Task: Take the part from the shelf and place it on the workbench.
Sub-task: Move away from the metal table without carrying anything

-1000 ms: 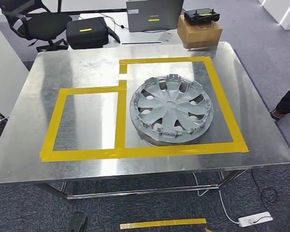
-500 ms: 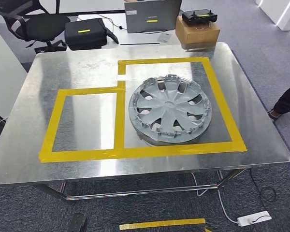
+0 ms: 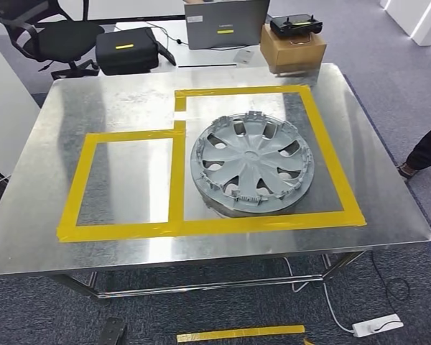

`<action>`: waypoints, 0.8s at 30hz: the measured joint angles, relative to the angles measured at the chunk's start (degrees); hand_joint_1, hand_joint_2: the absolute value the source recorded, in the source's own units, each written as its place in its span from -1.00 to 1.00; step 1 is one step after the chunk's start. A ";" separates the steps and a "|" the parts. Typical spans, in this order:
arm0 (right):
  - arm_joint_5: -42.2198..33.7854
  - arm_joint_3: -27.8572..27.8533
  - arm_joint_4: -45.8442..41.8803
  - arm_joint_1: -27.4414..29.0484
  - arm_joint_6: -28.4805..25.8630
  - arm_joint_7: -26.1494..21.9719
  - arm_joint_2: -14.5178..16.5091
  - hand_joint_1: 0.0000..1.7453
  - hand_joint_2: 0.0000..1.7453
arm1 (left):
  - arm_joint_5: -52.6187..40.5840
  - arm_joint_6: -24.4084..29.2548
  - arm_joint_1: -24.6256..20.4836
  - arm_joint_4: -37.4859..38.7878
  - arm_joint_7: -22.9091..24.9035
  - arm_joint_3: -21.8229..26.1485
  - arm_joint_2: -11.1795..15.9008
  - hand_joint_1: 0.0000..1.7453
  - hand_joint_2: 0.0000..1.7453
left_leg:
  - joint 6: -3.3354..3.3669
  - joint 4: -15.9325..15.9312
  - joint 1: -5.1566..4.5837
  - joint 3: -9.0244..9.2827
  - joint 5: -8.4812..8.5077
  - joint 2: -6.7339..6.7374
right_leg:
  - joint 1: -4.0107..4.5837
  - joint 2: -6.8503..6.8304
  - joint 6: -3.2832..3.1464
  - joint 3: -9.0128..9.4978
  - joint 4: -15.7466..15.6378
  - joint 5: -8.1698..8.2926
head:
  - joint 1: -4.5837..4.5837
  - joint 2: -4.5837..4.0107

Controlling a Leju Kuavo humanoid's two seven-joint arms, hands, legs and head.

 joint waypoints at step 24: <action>3.24 11.85 25.12 -1.24 10.99 6.43 -0.92 -1.00 -1.00 | -2.51 -3.14 0.26 0.00 11.66 -0.20 0.75 -1.00 -1.00 | 1.42 -1.34 0.25 1.02 1.15 0.27 | -0.60 -0.23 1.54 -5.46 12.62 -5.08 | 0.30 0.00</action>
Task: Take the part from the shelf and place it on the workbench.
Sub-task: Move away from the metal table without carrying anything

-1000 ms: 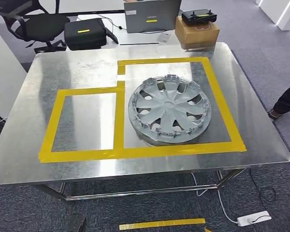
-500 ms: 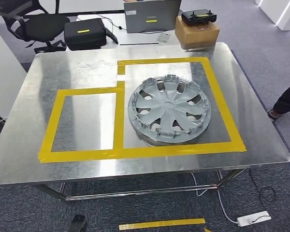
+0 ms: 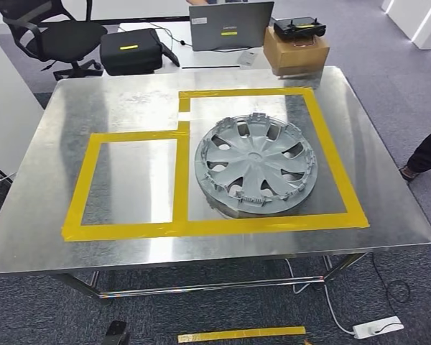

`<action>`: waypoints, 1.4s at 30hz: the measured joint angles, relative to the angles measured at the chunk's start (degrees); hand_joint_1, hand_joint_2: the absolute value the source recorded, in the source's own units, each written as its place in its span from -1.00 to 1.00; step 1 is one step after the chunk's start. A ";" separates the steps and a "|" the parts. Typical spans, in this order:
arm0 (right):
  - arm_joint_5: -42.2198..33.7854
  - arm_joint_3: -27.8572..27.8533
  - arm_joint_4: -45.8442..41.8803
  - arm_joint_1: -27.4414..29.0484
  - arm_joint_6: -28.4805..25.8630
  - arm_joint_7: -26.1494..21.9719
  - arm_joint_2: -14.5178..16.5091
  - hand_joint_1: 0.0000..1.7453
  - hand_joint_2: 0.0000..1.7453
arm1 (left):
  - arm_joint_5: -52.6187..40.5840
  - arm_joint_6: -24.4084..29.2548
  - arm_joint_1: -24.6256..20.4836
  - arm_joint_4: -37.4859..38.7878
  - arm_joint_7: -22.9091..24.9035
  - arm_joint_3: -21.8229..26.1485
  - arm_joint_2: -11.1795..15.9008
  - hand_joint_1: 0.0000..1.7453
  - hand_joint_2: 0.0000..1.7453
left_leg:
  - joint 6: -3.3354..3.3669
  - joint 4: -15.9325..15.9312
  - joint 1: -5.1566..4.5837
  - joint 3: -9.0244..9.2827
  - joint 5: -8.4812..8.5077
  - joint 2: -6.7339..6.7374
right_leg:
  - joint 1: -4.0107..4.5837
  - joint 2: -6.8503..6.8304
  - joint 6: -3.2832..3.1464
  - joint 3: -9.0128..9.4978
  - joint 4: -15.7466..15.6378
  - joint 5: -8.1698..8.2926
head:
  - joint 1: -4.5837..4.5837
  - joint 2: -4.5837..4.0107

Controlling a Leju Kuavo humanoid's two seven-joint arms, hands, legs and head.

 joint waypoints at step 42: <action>-0.14 3.87 1.41 -0.13 0.54 1.44 -1.04 -1.00 -1.00 | -0.77 -0.73 0.60 0.05 -0.77 1.72 0.45 -1.00 -1.00 | -3.54 10.68 0.34 -8.35 -4.51 0.57 | 0.18 -0.54 -3.47 9.97 -13.46 1.78 | -0.08 0.00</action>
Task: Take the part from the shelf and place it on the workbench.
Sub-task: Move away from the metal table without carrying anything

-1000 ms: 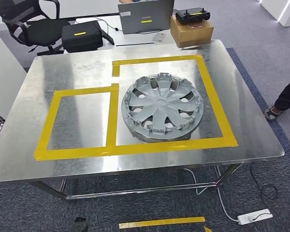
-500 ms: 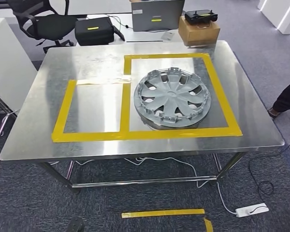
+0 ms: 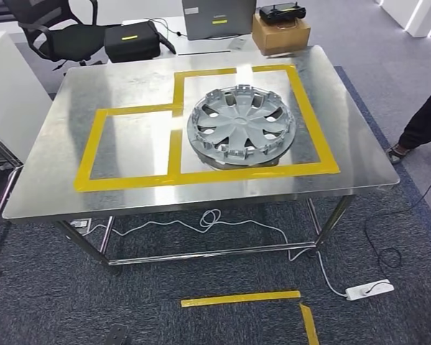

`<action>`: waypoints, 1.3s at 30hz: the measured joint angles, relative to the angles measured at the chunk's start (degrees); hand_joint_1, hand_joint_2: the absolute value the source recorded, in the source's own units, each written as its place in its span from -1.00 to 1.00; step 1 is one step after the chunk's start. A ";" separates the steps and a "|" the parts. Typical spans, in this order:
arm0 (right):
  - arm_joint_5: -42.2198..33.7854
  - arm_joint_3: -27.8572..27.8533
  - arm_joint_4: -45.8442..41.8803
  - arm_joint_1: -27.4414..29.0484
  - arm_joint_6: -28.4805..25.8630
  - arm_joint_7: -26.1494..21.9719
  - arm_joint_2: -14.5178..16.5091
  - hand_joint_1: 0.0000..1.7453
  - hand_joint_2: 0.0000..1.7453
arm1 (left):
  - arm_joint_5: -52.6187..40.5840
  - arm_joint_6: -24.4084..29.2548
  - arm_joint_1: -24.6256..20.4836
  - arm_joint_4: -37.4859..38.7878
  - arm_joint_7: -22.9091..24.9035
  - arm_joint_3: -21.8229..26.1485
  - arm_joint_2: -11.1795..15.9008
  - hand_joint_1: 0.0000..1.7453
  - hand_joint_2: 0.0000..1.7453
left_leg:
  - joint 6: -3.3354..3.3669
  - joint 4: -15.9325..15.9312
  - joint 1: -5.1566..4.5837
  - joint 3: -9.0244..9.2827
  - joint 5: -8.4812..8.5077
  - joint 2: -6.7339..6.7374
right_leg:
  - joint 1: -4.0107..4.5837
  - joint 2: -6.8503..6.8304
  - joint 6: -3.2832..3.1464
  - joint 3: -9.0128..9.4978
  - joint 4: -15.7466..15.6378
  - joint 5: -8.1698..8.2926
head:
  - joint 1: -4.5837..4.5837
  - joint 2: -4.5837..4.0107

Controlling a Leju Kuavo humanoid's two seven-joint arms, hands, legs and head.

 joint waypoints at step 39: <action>0.12 0.75 0.57 -0.10 -0.09 0.05 -0.39 -1.00 -1.00 | -0.57 0.08 -0.34 0.03 -0.38 0.08 0.22 -1.00 -1.00 | 3.51 -10.54 -1.27 10.92 3.23 -0.35 | 0.34 -0.26 1.09 -3.37 -0.59 4.11 | 0.24 0.00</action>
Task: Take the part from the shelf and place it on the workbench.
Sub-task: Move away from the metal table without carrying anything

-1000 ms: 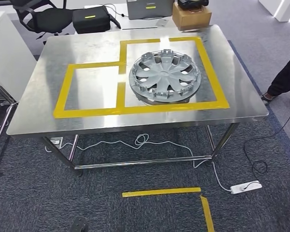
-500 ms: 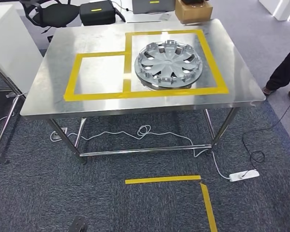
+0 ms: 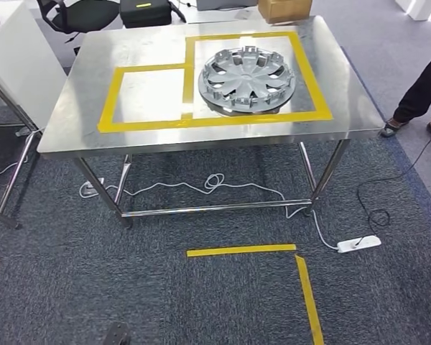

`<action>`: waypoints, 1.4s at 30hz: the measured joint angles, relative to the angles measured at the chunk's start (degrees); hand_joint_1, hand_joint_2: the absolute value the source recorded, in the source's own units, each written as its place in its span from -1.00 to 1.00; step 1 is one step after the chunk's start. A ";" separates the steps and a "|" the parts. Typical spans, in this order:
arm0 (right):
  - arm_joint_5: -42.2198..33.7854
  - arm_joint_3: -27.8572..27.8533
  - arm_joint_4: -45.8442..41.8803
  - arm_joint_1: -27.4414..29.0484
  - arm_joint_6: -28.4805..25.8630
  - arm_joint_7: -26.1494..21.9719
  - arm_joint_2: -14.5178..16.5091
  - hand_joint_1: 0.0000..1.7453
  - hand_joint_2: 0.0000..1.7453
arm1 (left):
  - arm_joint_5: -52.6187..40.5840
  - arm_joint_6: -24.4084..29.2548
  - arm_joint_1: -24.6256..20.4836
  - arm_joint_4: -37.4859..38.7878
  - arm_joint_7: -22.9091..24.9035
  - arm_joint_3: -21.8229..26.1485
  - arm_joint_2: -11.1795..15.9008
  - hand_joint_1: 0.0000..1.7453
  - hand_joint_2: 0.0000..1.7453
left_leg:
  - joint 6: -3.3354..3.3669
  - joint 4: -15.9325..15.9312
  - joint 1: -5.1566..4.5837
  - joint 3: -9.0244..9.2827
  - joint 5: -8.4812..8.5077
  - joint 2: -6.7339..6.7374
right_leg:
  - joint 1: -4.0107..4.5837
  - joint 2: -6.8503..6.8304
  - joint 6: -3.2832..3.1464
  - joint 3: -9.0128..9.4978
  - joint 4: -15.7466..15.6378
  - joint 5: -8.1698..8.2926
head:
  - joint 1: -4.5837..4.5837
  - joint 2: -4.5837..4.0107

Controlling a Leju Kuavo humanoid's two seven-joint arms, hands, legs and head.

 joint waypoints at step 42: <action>-0.01 0.24 0.34 0.18 -0.19 0.52 -0.85 -1.00 -1.00 | -1.23 0.27 -0.22 0.02 -0.80 0.73 -0.94 -1.00 -1.00 | 0.63 -2.45 0.12 -4.36 4.73 0.71 | -0.24 0.58 2.40 -4.09 15.32 -3.34 | 0.17 0.00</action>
